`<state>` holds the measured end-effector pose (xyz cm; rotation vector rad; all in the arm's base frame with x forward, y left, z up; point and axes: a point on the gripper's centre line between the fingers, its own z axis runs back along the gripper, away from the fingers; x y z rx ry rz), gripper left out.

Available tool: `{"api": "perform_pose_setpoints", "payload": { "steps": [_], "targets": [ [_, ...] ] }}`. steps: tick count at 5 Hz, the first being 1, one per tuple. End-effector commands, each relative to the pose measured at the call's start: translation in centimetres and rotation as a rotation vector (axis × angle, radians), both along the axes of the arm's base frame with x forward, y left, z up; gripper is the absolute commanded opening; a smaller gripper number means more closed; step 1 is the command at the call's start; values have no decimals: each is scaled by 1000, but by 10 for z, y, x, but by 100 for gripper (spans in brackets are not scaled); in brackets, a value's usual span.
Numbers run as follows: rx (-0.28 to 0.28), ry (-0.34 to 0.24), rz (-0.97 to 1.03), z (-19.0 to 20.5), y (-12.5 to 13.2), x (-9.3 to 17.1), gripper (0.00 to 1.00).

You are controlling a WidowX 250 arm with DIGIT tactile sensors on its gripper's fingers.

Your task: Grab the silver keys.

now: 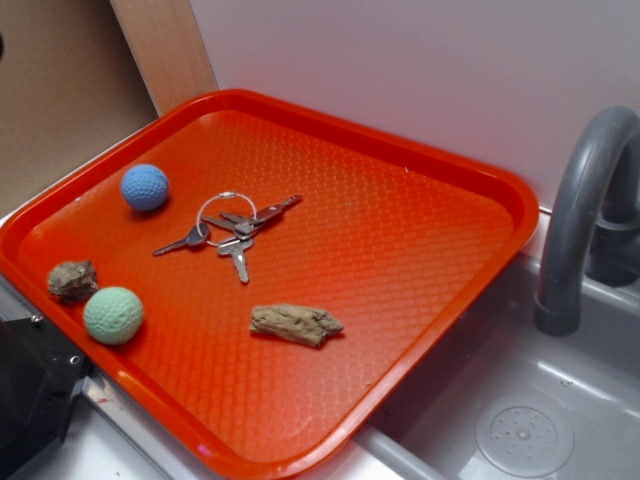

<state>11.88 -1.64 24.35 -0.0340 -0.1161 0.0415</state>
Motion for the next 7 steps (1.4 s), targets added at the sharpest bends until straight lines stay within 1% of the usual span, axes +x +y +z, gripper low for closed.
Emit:
{"api": "perform_pose_setpoints", "payload": {
  "steps": [1, 2, 3, 4, 5, 6, 7],
  "targets": [
    [0, 0, 0, 0, 0, 0, 100],
    [61, 9, 176, -30, 32, 50, 100],
    [118, -176, -61, -44, 39, 90, 100],
    [4, -301, -299, -71, 47, 123, 100],
    [-67, -188, -451, -116, 52, 142, 100],
    [-130, -95, -576, -146, 43, 128, 100],
    [-136, -47, -657, -154, 30, 99, 100]
  ]
}}
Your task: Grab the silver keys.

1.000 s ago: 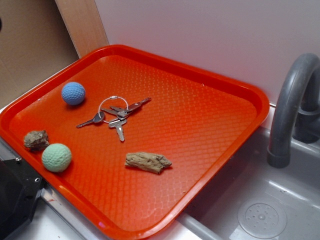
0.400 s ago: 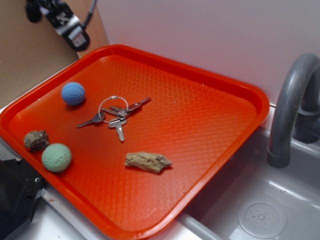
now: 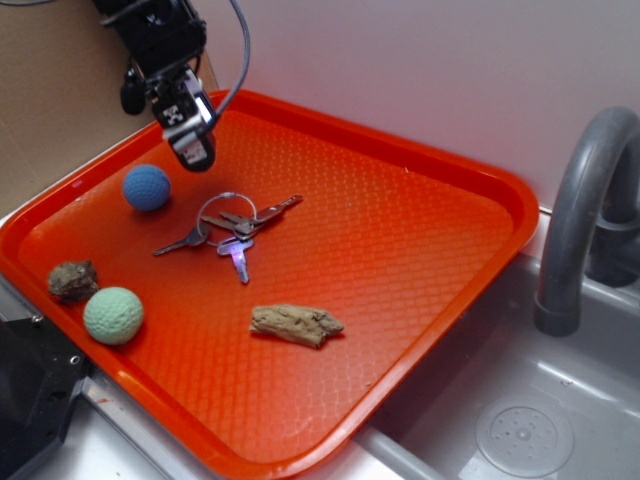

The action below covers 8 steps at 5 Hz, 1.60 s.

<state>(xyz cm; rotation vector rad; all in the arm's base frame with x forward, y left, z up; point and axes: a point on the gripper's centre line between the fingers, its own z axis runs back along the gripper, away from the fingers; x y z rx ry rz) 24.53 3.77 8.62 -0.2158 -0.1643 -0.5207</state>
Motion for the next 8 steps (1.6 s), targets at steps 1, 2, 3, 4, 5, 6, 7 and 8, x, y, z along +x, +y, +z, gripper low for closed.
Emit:
{"api": "perform_pose_setpoints", "payload": {
  "steps": [1, 2, 3, 4, 5, 6, 7, 8],
  "targets": [
    [85, 3, -100, -3, -34, -51, 100],
    [147, 1, -77, -9, -37, -58, 100],
    [164, -22, -42, 1, -32, -57, 100],
    [165, -48, 2, 15, -20, -47, 100],
    [150, -34, 20, 14, -9, -28, 100],
    [147, -4, 3, -3, -8, -13, 100],
    [144, 29, -32, -21, -16, -7, 100],
    [147, 42, -48, -32, -19, -1, 100]
  ]
}}
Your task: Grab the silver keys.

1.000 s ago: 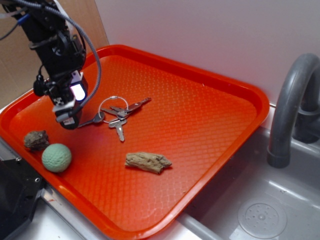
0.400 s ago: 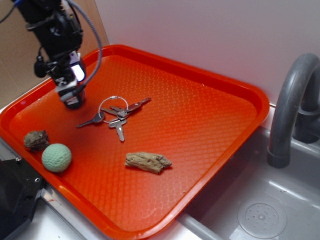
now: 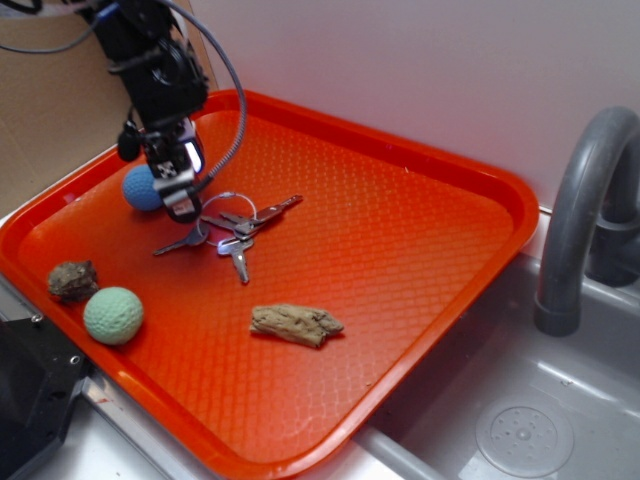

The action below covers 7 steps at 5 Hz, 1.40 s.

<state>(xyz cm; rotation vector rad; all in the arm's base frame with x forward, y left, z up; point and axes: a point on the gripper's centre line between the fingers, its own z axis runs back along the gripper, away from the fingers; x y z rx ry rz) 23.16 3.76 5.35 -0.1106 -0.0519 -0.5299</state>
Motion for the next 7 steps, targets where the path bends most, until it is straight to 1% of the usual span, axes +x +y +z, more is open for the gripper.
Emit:
{"api": "perform_pose_setpoints", "payload": {
  "steps": [1, 2, 3, 4, 6, 7],
  "targets": [
    [13, -14, -45, -10, -21, 19, 100],
    [18, -9, -50, -15, -25, 22, 100],
    [31, -19, -47, -17, -29, 25, 0],
    [33, -16, -59, -18, -31, 24, 0],
    [61, -20, -75, -23, -36, 18, 0],
    [99, -34, -50, -10, -34, 16, 0]
  ]
}}
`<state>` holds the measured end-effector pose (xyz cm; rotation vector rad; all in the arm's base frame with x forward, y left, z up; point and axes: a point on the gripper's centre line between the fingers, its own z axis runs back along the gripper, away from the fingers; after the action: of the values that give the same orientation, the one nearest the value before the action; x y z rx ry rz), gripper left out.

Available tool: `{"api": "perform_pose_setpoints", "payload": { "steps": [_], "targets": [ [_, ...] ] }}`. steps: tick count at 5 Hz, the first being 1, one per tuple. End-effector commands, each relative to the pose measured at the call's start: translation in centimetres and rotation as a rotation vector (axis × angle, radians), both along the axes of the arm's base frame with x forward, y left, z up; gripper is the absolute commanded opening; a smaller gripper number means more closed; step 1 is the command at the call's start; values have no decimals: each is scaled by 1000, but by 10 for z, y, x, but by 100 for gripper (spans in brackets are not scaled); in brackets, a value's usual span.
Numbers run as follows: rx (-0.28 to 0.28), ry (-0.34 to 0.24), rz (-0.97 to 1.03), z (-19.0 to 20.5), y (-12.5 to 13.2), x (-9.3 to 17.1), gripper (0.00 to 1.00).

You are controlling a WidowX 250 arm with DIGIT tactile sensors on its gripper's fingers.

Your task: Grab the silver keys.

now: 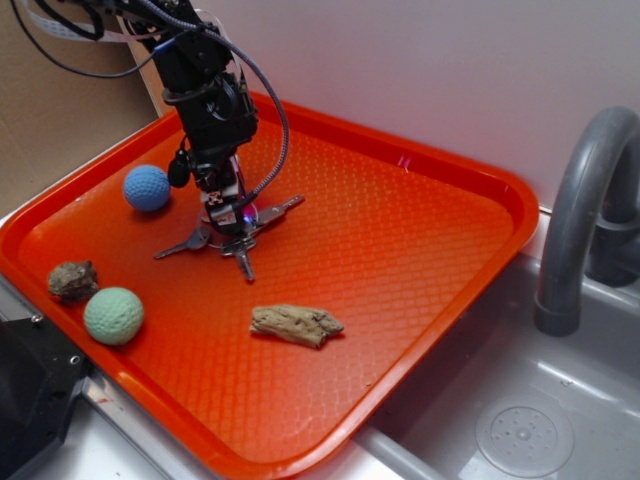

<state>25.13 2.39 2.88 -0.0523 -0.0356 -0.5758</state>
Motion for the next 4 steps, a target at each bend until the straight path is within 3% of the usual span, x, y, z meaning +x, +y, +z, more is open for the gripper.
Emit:
{"api": "perform_pose_setpoints", "payload": {
  "steps": [1, 2, 3, 4],
  "targets": [
    [36, -113, 93, 64, -9, -8, 0],
    [98, -135, 316, 113, -5, -22, 0],
    [11, -188, 572, 163, -10, -38, 0],
    [80, -220, 817, 212, -22, -36, 0]
  ]
}}
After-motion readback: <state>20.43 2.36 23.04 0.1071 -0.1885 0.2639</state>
